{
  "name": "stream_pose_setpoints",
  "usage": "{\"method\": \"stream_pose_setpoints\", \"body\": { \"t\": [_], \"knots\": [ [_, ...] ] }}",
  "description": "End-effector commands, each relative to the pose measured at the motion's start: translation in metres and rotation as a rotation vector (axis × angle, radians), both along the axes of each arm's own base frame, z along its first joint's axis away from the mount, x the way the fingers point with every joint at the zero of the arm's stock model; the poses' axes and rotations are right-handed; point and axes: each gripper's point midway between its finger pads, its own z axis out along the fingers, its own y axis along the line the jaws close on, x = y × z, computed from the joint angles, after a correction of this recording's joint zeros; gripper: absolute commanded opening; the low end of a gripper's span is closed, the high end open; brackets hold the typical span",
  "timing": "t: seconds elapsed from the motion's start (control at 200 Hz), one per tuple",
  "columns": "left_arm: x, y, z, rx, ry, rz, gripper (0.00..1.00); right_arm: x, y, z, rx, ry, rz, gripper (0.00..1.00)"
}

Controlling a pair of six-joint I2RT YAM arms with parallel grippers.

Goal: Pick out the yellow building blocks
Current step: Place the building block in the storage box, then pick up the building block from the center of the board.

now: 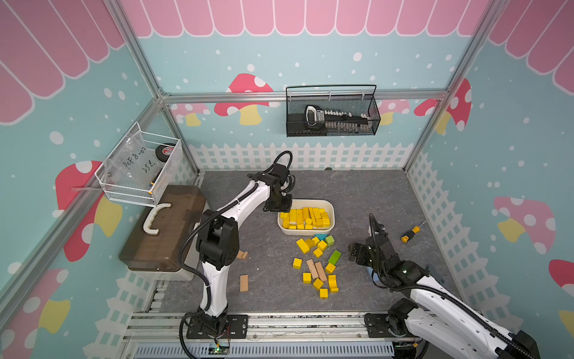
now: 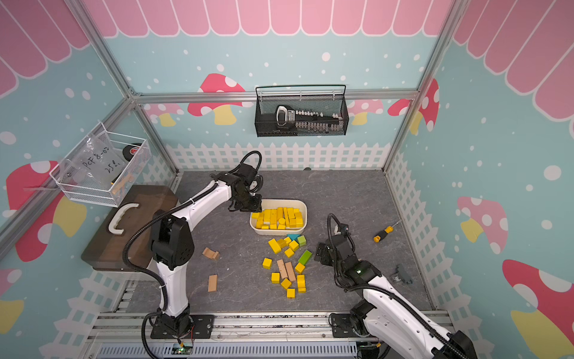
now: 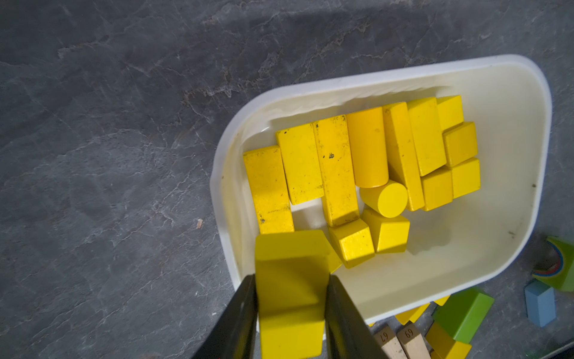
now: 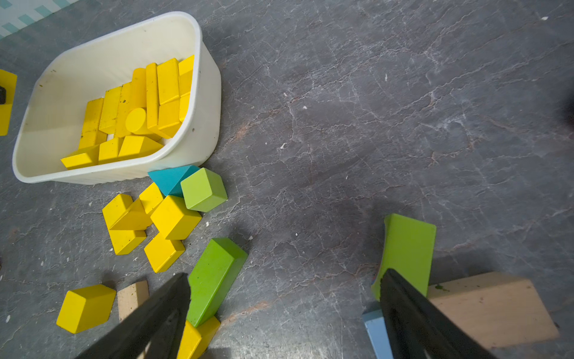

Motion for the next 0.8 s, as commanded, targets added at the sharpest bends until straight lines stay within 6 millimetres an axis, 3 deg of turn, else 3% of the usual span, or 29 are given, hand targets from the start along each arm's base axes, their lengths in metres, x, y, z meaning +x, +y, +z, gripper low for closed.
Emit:
{"method": "stream_pose_setpoints", "body": {
  "t": [0.0,0.09,0.435,0.63,0.796],
  "knots": [
    [0.003,0.007,-0.009,0.034,0.014,-0.011,0.4,0.006,0.001,0.01,0.013,-0.021,-0.015,0.94],
    [0.002,0.009,-0.013,0.049,0.018,-0.015,0.44,0.007,0.001,0.01,0.014,-0.025,-0.015,0.95],
    [0.004,0.018,-0.011,0.099,-0.003,-0.005,0.47,0.007,0.002,0.01,0.013,-0.021,-0.006,0.94],
    [0.007,0.015,0.013,0.048,-0.092,0.002,0.47,0.006,0.003,0.011,0.023,-0.032,-0.001,0.95],
    [0.009,0.011,0.035,-0.014,-0.18,0.009,0.49,0.011,0.016,0.009,0.032,-0.01,0.057,0.95]
  ]
}}
